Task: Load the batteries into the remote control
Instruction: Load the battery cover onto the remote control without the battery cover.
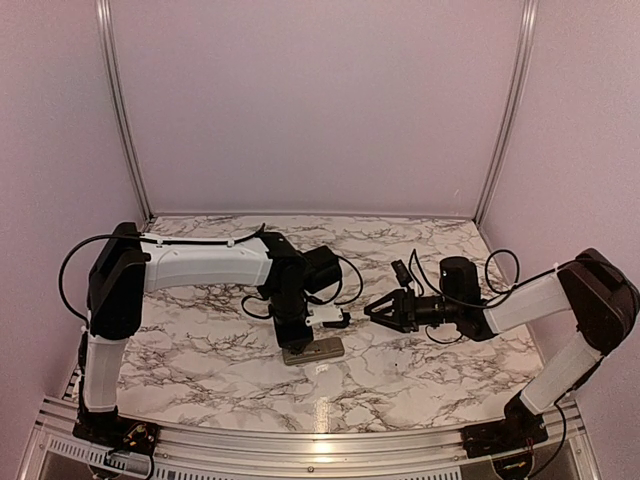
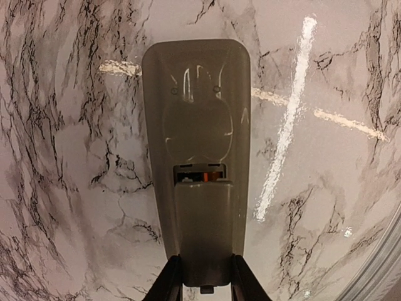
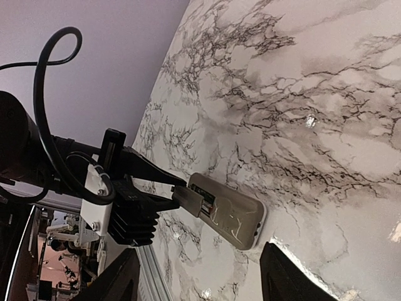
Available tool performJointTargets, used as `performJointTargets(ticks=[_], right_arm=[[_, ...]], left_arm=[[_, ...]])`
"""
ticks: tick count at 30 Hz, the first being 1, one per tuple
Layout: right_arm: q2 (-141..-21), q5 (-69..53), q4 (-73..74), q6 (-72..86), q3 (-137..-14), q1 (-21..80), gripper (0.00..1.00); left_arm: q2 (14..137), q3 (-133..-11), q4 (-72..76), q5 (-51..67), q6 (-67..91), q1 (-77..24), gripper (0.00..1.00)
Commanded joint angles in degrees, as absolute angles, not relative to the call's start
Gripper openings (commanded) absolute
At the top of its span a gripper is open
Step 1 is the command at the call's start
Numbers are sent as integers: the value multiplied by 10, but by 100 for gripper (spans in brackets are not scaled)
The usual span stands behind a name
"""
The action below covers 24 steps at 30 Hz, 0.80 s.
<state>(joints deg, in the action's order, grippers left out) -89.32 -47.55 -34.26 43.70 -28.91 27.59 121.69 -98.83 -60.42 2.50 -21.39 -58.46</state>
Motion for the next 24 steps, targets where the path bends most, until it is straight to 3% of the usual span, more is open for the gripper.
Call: performJointTargets(ticks=[1, 24], right_arm=[[-895, -483, -357, 441, -286, 268, 64], [-894, -485, -362, 445, -282, 268, 63]], left_arm=[[1236, -1003, -620, 25, -224, -587, 26], [1262, -1016, -619, 5, -214, -586, 29]])
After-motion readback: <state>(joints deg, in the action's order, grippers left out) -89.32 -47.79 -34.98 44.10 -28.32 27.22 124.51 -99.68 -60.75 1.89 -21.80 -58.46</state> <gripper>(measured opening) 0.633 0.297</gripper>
